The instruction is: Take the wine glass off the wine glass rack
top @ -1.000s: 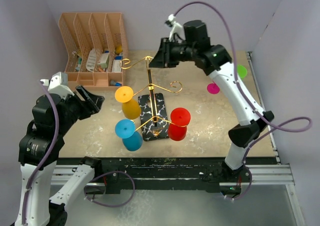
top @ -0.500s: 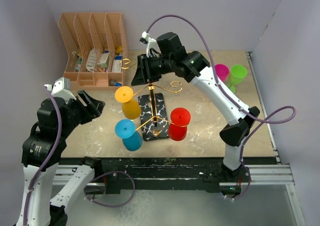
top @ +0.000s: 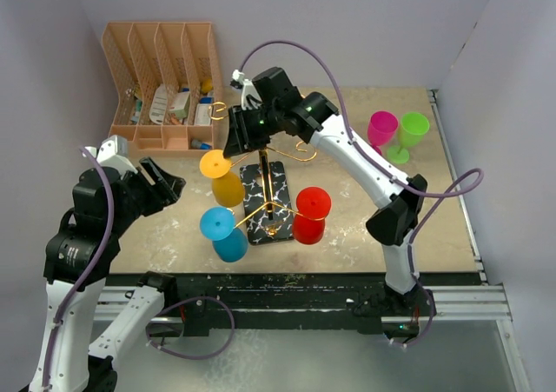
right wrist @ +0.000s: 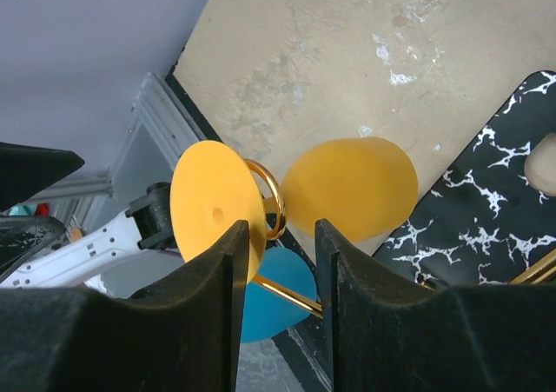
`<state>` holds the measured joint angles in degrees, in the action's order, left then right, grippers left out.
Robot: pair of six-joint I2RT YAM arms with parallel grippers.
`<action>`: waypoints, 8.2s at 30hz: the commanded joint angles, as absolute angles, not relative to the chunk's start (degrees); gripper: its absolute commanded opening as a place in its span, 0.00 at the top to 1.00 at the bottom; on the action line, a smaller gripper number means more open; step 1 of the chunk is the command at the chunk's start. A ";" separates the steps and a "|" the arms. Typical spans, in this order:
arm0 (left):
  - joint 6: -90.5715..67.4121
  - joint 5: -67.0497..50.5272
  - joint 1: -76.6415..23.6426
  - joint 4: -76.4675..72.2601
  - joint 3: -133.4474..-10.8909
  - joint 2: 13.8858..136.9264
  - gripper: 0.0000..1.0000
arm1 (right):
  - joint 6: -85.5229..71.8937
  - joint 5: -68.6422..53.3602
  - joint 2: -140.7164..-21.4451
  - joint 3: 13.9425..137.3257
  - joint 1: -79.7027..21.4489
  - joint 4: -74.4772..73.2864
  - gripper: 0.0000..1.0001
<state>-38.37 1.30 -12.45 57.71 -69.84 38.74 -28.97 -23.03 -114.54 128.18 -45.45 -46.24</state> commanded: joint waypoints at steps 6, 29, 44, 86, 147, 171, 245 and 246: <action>-38.64 1.58 -12.57 54.93 -68.92 38.58 0.35 | -26.67 -22.77 -114.57 134.26 -48.18 -47.46 0.63; -38.21 2.93 -12.57 56.02 -68.73 37.45 0.35 | -27.42 -23.46 -116.47 134.66 -49.65 -46.11 0.67; -37.78 3.46 -12.57 56.79 -69.94 37.35 0.34 | -32.60 -22.78 -112.37 129.21 -49.66 -37.97 0.96; -39.34 1.29 -12.57 57.32 -75.16 38.61 0.34 | -48.35 -33.78 -102.99 123.21 -39.86 -12.59 1.00; -98.41 -45.71 -12.57 7.65 -64.75 46.02 0.55 | 80.86 30.53 -72.66 59.96 -86.62 51.47 1.00; -95.22 -41.72 -12.55 -7.57 -57.77 44.58 1.00 | 78.75 39.56 -65.63 53.87 -88.61 51.91 0.54; -47.27 -22.23 -12.57 32.16 -81.21 47.33 1.00 | -14.88 -31.72 -85.59 124.09 -39.05 -37.50 0.52; -47.36 -22.24 -12.57 32.07 -81.21 47.32 1.00 | -14.79 -31.73 -86.01 124.29 -39.29 -37.66 0.54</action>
<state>-46.94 -21.10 -12.78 36.80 -79.29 47.07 -15.73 -29.85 -84.53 123.70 -38.28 -38.72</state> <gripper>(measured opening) 0.009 0.489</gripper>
